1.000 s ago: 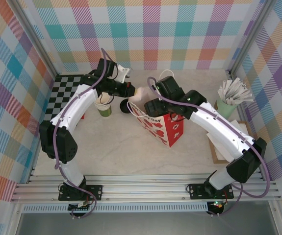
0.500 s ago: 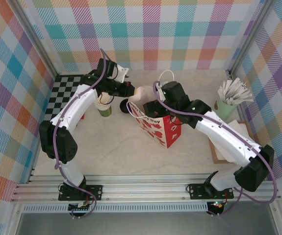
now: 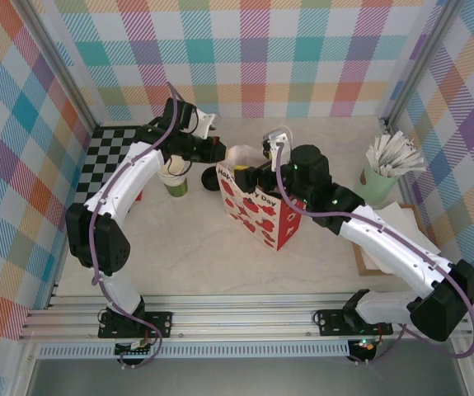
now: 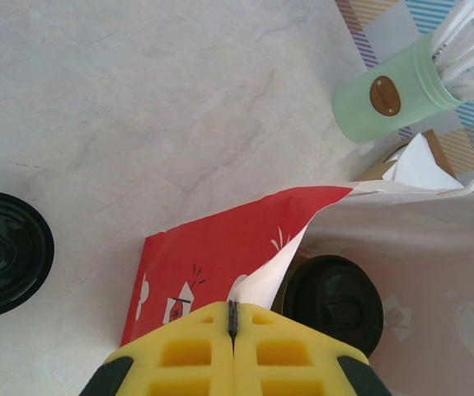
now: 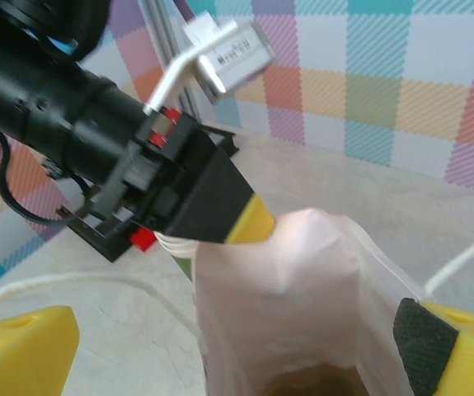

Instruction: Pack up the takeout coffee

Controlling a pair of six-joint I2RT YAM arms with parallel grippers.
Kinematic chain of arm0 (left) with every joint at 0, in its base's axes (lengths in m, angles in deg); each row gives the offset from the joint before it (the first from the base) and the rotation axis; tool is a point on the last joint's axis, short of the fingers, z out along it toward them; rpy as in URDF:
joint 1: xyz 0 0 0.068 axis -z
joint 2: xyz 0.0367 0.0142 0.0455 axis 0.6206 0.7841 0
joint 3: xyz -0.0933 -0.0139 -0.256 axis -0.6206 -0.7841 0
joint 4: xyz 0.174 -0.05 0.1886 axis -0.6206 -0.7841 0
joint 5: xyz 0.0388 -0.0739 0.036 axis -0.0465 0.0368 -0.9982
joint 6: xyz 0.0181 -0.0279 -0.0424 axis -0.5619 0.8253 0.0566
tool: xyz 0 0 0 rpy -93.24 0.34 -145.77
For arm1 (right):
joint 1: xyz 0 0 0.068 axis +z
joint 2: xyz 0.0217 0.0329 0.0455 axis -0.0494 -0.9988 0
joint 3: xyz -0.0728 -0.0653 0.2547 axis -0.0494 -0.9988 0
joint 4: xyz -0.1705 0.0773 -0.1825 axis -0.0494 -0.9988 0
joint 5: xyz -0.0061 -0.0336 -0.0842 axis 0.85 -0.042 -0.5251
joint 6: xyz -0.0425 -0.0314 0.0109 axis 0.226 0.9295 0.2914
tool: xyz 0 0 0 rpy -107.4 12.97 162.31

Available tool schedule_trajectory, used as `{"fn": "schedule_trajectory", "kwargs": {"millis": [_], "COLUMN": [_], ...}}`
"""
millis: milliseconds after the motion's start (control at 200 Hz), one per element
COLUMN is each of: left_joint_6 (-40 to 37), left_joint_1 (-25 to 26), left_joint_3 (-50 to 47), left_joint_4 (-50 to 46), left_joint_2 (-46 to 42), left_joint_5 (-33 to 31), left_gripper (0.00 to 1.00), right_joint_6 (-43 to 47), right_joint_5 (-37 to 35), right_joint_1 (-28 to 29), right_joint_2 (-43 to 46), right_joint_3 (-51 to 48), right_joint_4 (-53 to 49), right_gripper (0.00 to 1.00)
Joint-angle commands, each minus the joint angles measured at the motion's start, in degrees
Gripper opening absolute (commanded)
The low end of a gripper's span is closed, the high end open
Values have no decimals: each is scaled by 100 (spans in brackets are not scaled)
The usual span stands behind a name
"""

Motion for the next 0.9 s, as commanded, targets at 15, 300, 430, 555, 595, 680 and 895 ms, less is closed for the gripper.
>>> {"fn": "schedule_trajectory", "kwargs": {"millis": [15,300,430,555,595,680,895], "left_joint_6": [89,679,1041,1657,1929,2542,3705], "left_joint_1": [37,32,49,105,143,264,732], "left_joint_3": [217,414,213,-412,-693,-1359,-2507], "left_joint_4": [-169,-414,-417,-110,36,382,1082], "left_joint_2": [-281,-373,-618,-1125,-1332,-1771,-2520], "left_joint_5": [-328,-439,-625,-1126,-1328,-1735,-2593], "left_gripper": [0,5,4,3,3,3,2], "right_joint_6": [-137,-1599,-2141,-2182,-2015,-1574,-1149], "right_joint_5": [95,-1485,-1335,-1336,-1198,-1006,-417], "right_joint_1": [-36,-892,-1424,-2139,-2440,-2965,-4183], "right_joint_2": [467,957,1031,1005,973,800,306], "right_joint_3": [152,1258,1333,1385,1400,1541,1729], "right_joint_4": [493,-3628,-4678,-5192,-5247,-5386,-5200], "right_gripper": [100,100,100,100,100,100,100]}}
